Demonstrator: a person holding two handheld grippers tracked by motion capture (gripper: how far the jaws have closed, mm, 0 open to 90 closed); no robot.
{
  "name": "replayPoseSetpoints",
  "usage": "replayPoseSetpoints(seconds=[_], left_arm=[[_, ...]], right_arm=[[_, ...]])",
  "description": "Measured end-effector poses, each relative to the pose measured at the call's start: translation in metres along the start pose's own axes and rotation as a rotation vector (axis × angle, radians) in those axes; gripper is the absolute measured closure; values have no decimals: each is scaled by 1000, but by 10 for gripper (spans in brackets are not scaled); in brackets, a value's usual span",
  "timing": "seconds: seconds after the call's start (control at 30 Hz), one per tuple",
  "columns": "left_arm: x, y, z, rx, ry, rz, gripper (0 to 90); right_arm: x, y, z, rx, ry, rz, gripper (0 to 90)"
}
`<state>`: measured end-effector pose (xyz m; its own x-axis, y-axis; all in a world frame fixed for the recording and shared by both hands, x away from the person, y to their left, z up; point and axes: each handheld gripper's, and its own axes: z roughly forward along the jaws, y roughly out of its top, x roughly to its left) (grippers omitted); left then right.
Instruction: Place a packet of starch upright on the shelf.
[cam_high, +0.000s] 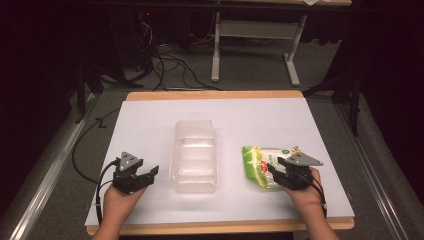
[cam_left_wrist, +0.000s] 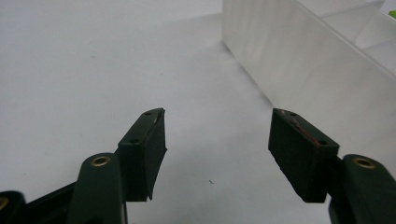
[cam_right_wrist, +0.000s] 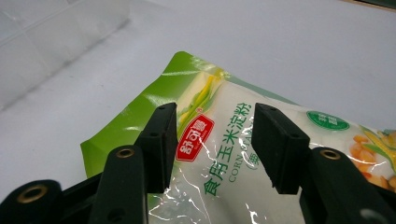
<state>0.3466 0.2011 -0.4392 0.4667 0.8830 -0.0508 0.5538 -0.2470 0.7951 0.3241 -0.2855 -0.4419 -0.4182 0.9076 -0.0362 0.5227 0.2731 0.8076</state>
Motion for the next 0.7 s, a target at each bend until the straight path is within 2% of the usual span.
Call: replayPoseSetpoints(seconds=[0.13, 0.2, 0.27, 0.53, 0.7], left_arm=[[3, -4, 2, -6, -23, -25, 385], [0, -5, 3, -5, -25, -1, 387], [-1, -5, 3, -1, -24, 9, 387], [-2, -5, 4, -6, -15, -2, 387], [-2, -6, 3, -12, -15, 1, 387]], right_arm=[[1, -1, -3, -15, -5, -32, 495], [0, -2, -6, -37, -5, -39, 467], [-1, -3, -8, -36, -9, -38, 466], [-5, -4, -8, -31, 0, -33, 465], [-3, -4, -9, -31, 3, -24, 447]])
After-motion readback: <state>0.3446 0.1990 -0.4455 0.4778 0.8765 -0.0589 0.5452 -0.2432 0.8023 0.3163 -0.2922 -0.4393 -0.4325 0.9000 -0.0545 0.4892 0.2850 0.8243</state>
